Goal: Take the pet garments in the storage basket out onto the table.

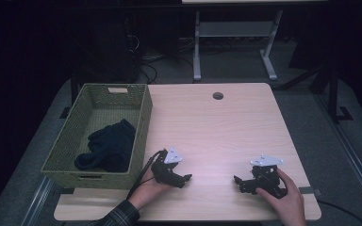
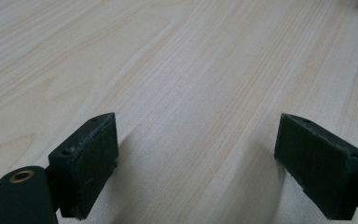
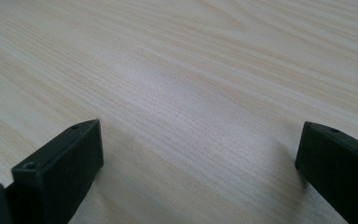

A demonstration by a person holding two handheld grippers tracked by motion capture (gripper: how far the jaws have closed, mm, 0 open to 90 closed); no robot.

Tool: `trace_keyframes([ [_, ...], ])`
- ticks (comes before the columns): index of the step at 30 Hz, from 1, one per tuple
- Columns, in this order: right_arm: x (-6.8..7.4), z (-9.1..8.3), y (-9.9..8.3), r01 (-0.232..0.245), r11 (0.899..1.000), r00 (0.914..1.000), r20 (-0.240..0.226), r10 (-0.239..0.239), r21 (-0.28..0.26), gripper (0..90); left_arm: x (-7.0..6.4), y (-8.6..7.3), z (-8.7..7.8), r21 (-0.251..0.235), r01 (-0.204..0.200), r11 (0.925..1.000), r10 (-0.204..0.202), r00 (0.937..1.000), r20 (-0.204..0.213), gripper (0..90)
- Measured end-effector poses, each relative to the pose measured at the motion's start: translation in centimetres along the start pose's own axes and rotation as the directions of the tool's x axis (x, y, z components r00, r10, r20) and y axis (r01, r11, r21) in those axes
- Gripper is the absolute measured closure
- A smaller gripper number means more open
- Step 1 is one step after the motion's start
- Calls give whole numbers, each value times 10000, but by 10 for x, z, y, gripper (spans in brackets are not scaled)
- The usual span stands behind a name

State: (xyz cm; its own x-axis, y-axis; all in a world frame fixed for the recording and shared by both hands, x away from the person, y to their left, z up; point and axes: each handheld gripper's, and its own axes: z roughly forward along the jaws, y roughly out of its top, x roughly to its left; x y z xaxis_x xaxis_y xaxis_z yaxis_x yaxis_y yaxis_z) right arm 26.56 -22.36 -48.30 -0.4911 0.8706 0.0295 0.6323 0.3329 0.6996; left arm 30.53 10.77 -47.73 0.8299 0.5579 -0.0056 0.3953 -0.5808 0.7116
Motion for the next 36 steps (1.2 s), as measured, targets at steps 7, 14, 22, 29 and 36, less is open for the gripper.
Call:
trace_keyframes([
  [7,0,0,0,-4,10000,10000,-1,4,-1,4,-1,2,-1,247,-76,9997,74,10000,56,131],
  [14,0,0,0,-9,10000,10000,-2,9,1,4,2,5,-3,436,-10,9990,5,9999,125,136],
  [22,0,0,0,-6,10000,10000,-3,6,-2,4,3,8,-8,363,82,9993,-87,9999,128,137],
  [29,0,0,0,-5,10000,10000,-3,5,-1,4,5,10,-13,297,74,9995,-76,10000,42,138],
  [36,0,0,0,13,10000,10000,-2,-13,4,4,5,13,-17,272,84,9996,-84,10000,28,138],
])
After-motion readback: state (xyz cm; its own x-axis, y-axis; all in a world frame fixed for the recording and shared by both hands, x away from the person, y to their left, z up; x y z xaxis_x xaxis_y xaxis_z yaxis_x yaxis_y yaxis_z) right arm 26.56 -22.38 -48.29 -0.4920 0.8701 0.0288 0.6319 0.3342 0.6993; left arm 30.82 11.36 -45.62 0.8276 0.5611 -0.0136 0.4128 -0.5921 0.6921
